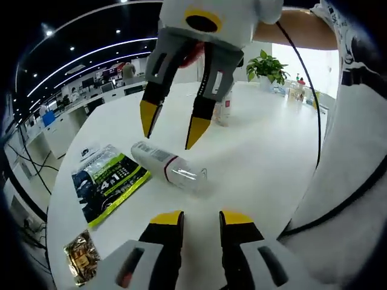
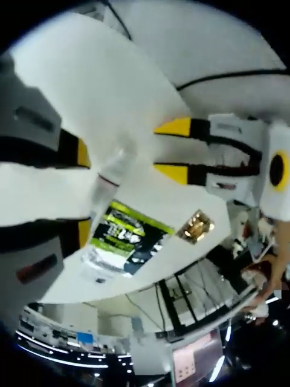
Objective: Arrange the skincare products in the storage area until every visible bottle or jar stands upright without overlapping.
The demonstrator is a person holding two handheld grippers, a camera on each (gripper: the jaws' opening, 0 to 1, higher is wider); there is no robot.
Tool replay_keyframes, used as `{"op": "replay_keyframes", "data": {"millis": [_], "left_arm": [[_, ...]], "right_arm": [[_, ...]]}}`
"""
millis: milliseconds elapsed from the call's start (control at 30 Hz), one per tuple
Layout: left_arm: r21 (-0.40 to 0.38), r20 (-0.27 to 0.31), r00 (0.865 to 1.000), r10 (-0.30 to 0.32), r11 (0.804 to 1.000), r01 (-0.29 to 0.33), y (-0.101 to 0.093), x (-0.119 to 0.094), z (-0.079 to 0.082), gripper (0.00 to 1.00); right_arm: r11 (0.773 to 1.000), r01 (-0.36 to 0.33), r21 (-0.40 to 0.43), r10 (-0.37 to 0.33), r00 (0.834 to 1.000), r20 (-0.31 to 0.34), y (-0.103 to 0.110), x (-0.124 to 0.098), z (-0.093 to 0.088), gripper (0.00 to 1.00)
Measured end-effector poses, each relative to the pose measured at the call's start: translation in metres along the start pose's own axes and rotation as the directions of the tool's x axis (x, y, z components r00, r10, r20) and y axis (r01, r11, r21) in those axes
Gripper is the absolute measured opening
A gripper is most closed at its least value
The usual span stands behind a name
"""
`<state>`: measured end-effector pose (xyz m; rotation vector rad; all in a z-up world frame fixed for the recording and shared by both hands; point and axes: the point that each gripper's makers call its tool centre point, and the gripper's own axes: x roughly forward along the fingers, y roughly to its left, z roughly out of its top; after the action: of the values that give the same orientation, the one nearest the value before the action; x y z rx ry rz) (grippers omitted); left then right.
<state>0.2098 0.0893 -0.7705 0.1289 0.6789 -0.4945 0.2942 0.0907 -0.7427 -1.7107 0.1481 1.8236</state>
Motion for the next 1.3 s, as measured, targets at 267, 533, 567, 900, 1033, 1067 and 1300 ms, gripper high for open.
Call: {"op": "replay_keyframes", "data": {"millis": [267, 533, 567, 900, 1033, 1067, 1300], "left_arm": [[-0.026, -0.009, 1.000, 0.009, 1.000, -0.009, 0.005, -0.005, -0.005, 0.24], [-0.048, -0.002, 1.000, 0.030, 0.998, -0.030, 0.012, -0.008, -0.009, 0.24], [-0.053, 0.000, 0.999, 0.033, 0.998, -0.033, 0.012, -0.008, -0.009, 0.24], [-0.074, 0.015, 0.999, 0.032, 0.997, -0.031, 0.022, -0.001, -0.003, 0.24], [-0.073, 0.011, 1.000, 0.025, 0.997, -0.025, 0.023, 0.002, 0.000, 0.24], [-0.070, 0.012, 1.000, 0.022, 0.997, -0.021, 0.023, 0.003, 0.000, 0.24], [-0.064, 0.017, 1.000, 0.016, 0.998, -0.015, 0.021, 0.006, 0.004, 0.24]], "right_arm": [[0.993, -0.047, -0.110, 0.046, 0.999, -0.011, -0.005, 0.019, 0.002, 0.31], [0.989, -0.078, -0.124, 0.071, 0.996, -0.061, 0.008, 0.026, -0.007, 0.22], [0.991, -0.074, -0.109, 0.067, 0.996, -0.059, 0.008, 0.026, -0.008, 0.22], [0.992, -0.043, 0.120, 0.050, 0.997, -0.061, 0.016, 0.023, -0.012, 0.21], [0.985, -0.068, 0.160, 0.077, 0.995, -0.055, 0.023, 0.023, -0.013, 0.20], [0.982, -0.070, 0.174, 0.081, 0.995, -0.056, 0.025, 0.023, -0.013, 0.20], [0.957, -0.075, 0.282, 0.099, 0.992, -0.073, 0.026, 0.022, -0.014, 0.20]]}}
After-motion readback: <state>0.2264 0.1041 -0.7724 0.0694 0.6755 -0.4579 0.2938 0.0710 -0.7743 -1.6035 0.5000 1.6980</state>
